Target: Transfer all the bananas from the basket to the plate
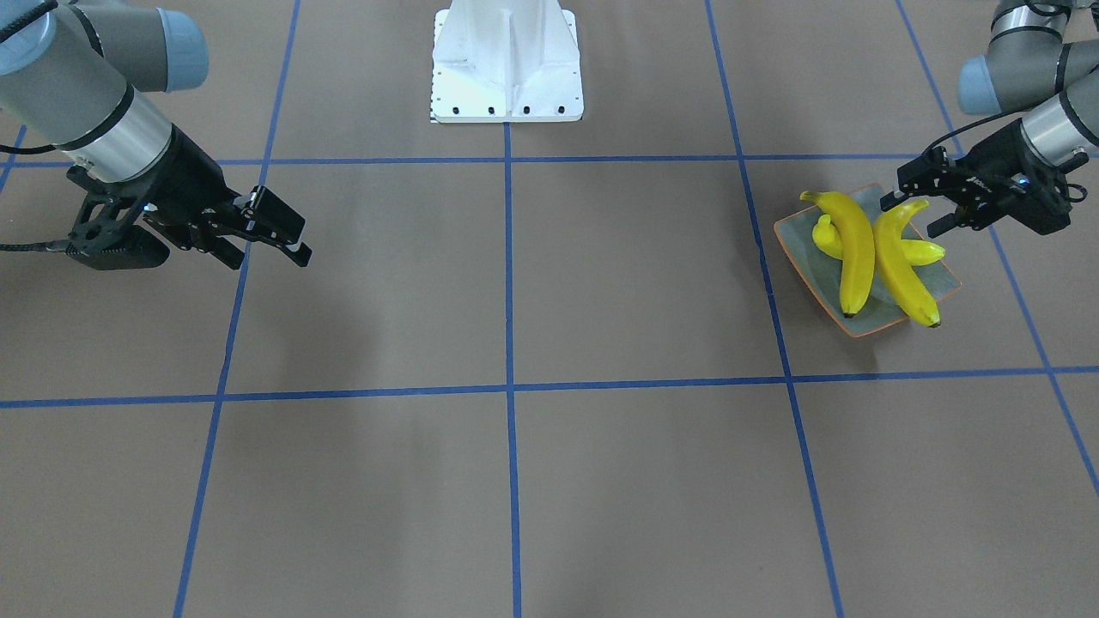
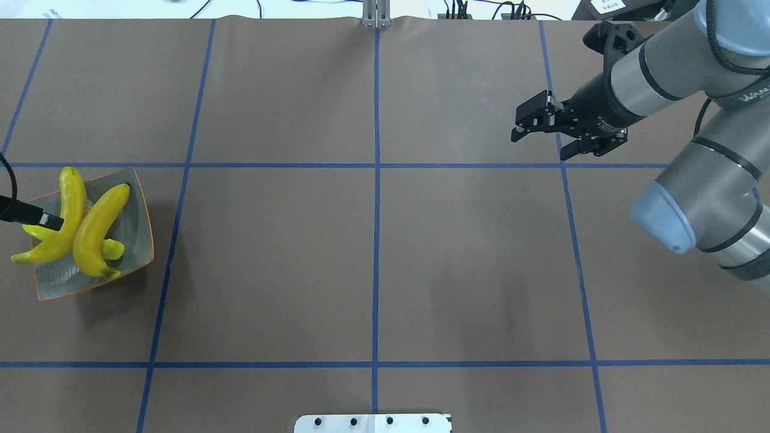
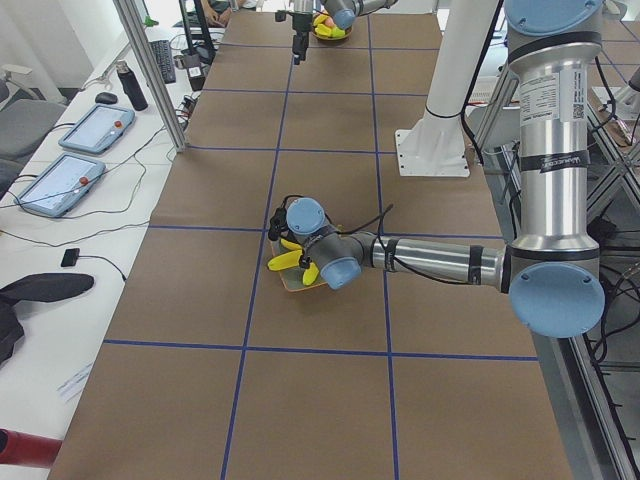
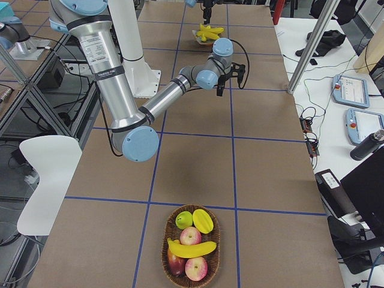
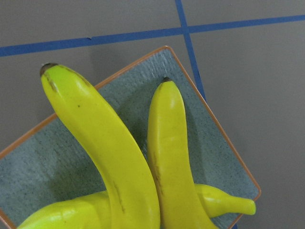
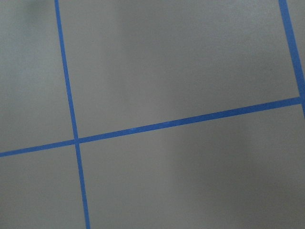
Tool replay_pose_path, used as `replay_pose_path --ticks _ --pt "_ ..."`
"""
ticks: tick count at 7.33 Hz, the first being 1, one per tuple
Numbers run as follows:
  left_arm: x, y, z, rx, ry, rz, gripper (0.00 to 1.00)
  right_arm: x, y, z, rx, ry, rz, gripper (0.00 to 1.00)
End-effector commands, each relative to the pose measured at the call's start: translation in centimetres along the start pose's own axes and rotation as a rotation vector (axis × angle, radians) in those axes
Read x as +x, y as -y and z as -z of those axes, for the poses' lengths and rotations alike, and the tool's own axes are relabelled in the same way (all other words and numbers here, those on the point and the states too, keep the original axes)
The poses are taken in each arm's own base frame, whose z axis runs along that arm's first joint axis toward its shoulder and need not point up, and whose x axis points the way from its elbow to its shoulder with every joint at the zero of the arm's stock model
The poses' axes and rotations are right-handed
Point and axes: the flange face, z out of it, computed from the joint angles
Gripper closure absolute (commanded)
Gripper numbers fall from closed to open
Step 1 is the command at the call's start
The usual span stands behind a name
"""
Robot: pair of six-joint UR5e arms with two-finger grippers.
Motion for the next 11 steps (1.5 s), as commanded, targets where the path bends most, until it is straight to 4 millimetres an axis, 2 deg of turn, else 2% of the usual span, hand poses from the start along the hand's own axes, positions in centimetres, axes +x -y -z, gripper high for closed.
replay_pose_path --ticks 1,2,4,6,8,10,11 --pt "0.1 2.8 3.0 0.068 0.017 0.028 0.01 5.6 2.1 1.6 0.04 -0.047 -0.039 0.0" --pt "0.5 4.9 4.3 0.091 0.03 0.05 0.01 10.4 3.2 2.8 0.055 -0.087 -0.008 0.0" --pt "1.2 6.0 4.6 0.103 0.037 0.049 0.01 21.4 4.7 5.6 0.073 -0.18 0.028 0.0" --pt "2.1 6.9 4.7 0.105 0.034 0.044 0.01 34.2 5.2 9.3 0.046 -0.219 -0.011 0.0" --pt "2.4 7.2 4.8 0.109 0.035 0.042 0.01 45.8 4.2 12.9 0.062 -0.267 -0.022 0.0" --pt "2.5 7.2 4.9 0.115 0.04 0.039 0.01 57.7 2.1 14.4 0.031 -0.258 -0.019 0.0" --pt "2.6 7.3 5.0 0.12 0.043 0.036 0.01 62.4 0.7 14.9 0.03 -0.224 -0.086 0.0"
